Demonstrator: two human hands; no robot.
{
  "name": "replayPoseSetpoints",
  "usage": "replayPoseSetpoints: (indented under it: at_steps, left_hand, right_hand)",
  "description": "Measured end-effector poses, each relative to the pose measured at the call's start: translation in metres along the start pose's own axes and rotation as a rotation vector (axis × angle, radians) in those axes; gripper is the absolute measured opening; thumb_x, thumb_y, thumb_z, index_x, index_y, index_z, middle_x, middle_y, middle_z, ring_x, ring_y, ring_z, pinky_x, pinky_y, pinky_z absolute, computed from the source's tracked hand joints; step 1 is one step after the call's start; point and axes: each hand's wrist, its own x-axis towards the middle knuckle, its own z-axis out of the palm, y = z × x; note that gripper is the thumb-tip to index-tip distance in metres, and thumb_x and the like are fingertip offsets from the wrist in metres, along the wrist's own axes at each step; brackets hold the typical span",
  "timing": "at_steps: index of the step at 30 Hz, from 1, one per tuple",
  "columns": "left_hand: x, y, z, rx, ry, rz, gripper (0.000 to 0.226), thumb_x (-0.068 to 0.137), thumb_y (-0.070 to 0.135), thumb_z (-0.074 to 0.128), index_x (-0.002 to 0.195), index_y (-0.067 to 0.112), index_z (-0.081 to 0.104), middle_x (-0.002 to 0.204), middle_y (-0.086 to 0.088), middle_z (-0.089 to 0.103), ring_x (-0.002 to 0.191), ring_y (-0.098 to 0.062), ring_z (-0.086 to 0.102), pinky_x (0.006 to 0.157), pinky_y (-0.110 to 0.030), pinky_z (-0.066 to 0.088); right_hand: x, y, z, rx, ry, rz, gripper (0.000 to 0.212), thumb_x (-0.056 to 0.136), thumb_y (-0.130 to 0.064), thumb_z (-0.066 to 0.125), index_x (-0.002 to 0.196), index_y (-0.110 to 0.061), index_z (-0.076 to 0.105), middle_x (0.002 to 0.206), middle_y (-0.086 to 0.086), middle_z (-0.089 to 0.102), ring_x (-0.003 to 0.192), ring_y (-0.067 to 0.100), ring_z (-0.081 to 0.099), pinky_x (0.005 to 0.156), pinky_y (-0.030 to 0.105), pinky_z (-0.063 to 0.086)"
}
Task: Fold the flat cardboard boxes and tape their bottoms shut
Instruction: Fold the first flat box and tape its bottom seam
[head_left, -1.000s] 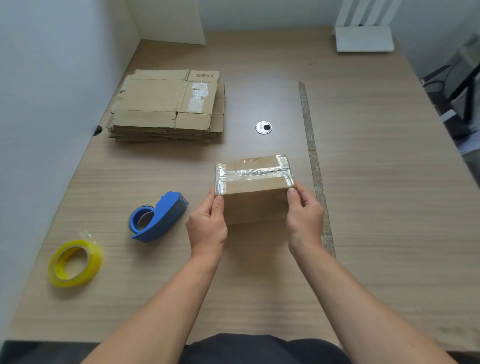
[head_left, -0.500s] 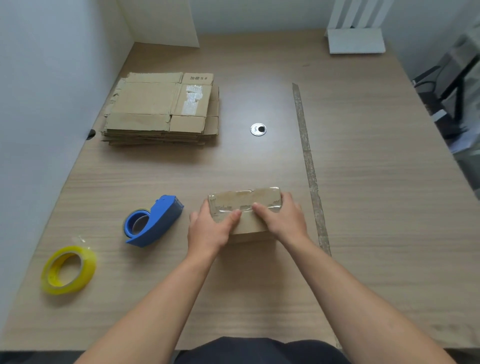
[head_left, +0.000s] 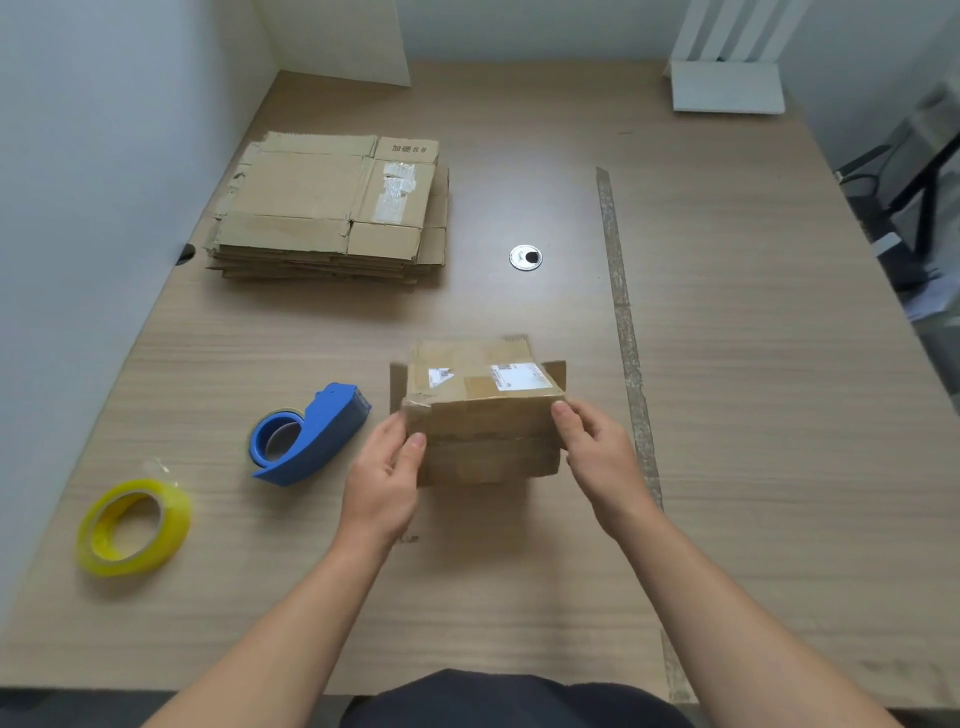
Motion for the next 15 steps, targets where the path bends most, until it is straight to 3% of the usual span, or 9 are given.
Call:
replayPoseSetpoints:
  at_steps: [3, 5, 8, 10, 13, 15]
  left_hand:
    - [-0.004, 0.009, -0.003, -0.143, -0.056, 0.046, 0.037, 0.099, 0.016, 0.058, 0.136, 0.021, 0.06, 0.136, 0.01, 0.059, 0.125, 0.002, 0.053, 0.107, -0.019, 0.04]
    - [-0.001, 0.015, 0.001, -0.223, -0.045, -0.006, 0.048, 0.093, 0.033, 0.062, 0.139, 0.02, 0.056, 0.131, 0.012, 0.058, 0.116, 0.006, 0.056, 0.103, -0.02, 0.045]
    - [0.007, 0.017, 0.006, -0.121, 0.016, -0.079, 0.072, 0.082, 0.057, 0.057, 0.146, 0.025, 0.048, 0.116, 0.019, 0.05, 0.101, 0.02, 0.051, 0.089, -0.01, 0.041]
    - [0.01, 0.017, 0.009, -0.05, 0.014, -0.085, 0.063, 0.091, 0.052, 0.058, 0.147, 0.026, 0.047, 0.11, 0.017, 0.048, 0.094, 0.024, 0.047, 0.083, -0.004, 0.036]
    - [0.008, 0.011, 0.01, 0.064, 0.026, -0.037, 0.046, 0.098, 0.036, 0.057, 0.142, 0.024, 0.054, 0.106, 0.005, 0.05, 0.089, 0.018, 0.048, 0.077, 0.003, 0.033]
    - [0.007, 0.011, 0.011, 0.124, 0.061, -0.011, 0.033, 0.099, 0.032, 0.054, 0.13, 0.025, 0.064, 0.101, 0.004, 0.05, 0.087, 0.013, 0.049, 0.081, -0.005, 0.038]
  right_hand:
    - [0.001, -0.001, 0.0, 0.09, 0.022, 0.078, 0.031, 0.085, -0.065, 0.058, 0.099, -0.039, 0.064, 0.102, -0.009, 0.069, 0.096, 0.008, 0.065, 0.08, 0.031, 0.05]
    - [0.003, -0.003, 0.001, 0.077, 0.067, 0.109, 0.041, 0.081, -0.071, 0.056, 0.096, -0.033, 0.061, 0.099, -0.004, 0.067, 0.092, 0.013, 0.063, 0.08, 0.037, 0.051]
    - [0.007, -0.002, 0.003, 0.039, 0.048, 0.118, 0.043, 0.086, -0.066, 0.058, 0.117, -0.037, 0.062, 0.12, -0.007, 0.065, 0.108, 0.011, 0.06, 0.089, 0.039, 0.053]
    - [0.009, -0.001, 0.005, 0.071, 0.019, 0.13, 0.044, 0.096, -0.049, 0.057, 0.138, -0.036, 0.055, 0.135, -0.011, 0.059, 0.122, 0.011, 0.056, 0.102, 0.045, 0.05]
    - [0.01, 0.001, 0.007, 0.08, 0.015, 0.132, 0.042, 0.1, -0.037, 0.054, 0.142, -0.032, 0.054, 0.138, -0.011, 0.059, 0.126, 0.014, 0.056, 0.106, 0.05, 0.046]
    - [0.007, 0.004, 0.01, 0.086, 0.013, 0.116, 0.042, 0.1, -0.035, 0.054, 0.141, -0.032, 0.054, 0.138, -0.012, 0.06, 0.127, 0.012, 0.055, 0.108, 0.051, 0.045]
